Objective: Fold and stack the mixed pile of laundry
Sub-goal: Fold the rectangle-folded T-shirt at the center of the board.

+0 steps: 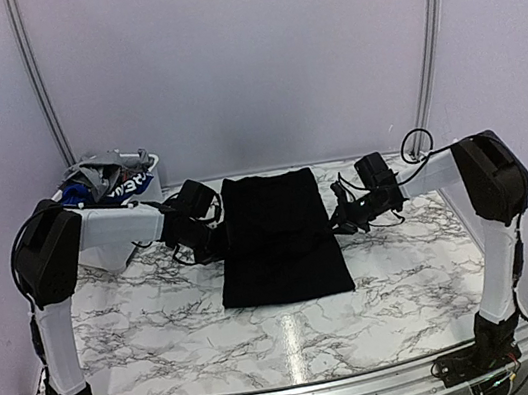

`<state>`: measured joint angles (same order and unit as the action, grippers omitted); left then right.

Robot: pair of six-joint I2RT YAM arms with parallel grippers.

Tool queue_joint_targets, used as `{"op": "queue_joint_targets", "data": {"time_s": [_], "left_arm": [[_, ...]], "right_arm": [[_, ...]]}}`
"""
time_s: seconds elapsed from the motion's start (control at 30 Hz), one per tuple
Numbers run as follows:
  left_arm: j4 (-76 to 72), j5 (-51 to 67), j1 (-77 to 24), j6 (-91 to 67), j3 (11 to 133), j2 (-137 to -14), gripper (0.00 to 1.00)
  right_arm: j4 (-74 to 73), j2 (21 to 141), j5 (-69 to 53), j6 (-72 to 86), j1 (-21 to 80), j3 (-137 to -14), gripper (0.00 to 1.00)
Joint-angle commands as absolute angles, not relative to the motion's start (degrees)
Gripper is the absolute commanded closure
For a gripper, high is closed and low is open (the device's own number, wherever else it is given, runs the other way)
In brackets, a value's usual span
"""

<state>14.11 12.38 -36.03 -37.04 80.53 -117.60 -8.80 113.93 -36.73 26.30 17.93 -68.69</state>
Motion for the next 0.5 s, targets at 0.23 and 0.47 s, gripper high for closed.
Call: {"op": "queue_joint_targets", "data": {"time_s": [0.23,0.47], "left_arm": [[9.1,10.0,-33.9,-37.7,80.5,-118.0,1.0],[7.4,10.9,-33.0,-38.6,80.3,-118.9,1.0]], "right_arm": [[-6.6,114.4,-33.3,26.8,16.6,-71.6,1.0],[-5.9,115.0,-33.3,27.3,16.6,-71.5,1.0]]}}
